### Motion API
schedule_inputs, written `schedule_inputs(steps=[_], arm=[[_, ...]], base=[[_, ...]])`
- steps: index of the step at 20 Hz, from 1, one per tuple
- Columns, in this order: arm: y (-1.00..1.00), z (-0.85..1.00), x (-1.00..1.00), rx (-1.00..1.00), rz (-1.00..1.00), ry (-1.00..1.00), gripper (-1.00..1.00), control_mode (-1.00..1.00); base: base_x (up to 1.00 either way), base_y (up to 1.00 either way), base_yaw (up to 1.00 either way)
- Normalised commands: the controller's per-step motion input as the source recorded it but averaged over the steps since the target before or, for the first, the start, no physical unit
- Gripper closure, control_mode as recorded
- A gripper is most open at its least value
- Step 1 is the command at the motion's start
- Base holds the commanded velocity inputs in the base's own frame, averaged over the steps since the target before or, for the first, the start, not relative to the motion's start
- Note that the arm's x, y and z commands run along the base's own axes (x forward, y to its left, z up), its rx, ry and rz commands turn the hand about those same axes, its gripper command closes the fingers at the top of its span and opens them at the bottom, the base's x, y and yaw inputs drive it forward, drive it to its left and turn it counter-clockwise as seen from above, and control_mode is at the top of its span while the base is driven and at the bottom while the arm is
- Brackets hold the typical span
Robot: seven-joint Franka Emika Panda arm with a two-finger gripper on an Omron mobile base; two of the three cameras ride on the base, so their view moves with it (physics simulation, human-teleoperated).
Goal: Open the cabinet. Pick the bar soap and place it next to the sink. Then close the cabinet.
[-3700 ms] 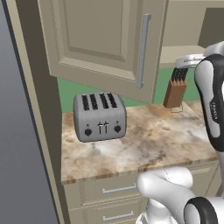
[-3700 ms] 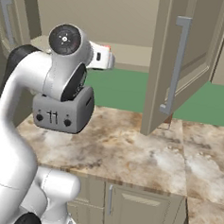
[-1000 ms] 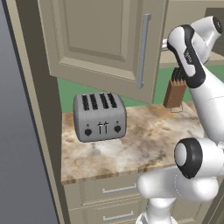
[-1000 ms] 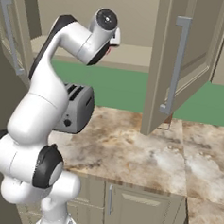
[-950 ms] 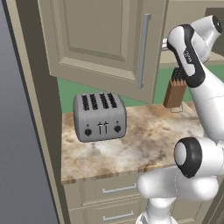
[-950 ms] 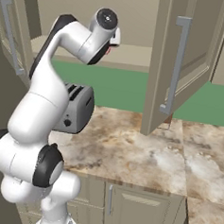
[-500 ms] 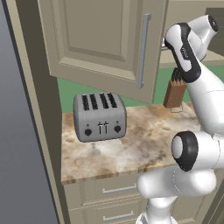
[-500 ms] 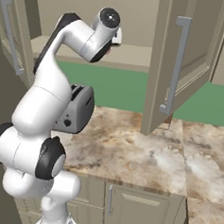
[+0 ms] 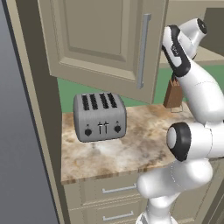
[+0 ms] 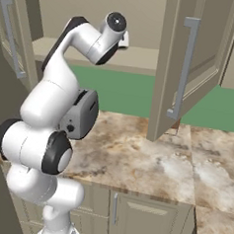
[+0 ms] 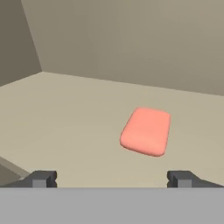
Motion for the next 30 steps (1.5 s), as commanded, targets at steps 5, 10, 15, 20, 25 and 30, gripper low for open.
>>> schedule_inputs(steps=[5, 10, 15, 20, 25, 30], arm=[[0.0, -0.01, 0.45, -0.04, 0.0, 0.0, -1.0, -1.0], [0.0, 0.0, 0.44, -0.03, 0.0, 0.0, -1.0, -1.0], [0.0, 0.0, 0.34, -0.02, 0.0, 0.01, -1.0, -1.0], [0.0, -0.01, 0.2, -0.01, 0.0, 0.02, -1.0, -1.0], [0.0, -0.28, 0.12, -0.01, 0.0, 0.01, -1.0, -1.0], [0.0, -0.21, 0.06, 0.0, 0.0, 0.0, -1.0, -1.0]], base=[[0.0, 0.0, 0.0], [0.0, 0.0, 0.0], [0.0, 0.0, 0.0], [0.0, 0.0, 0.0], [0.0, 0.0, 0.0], [0.0, 0.0, 0.0]])
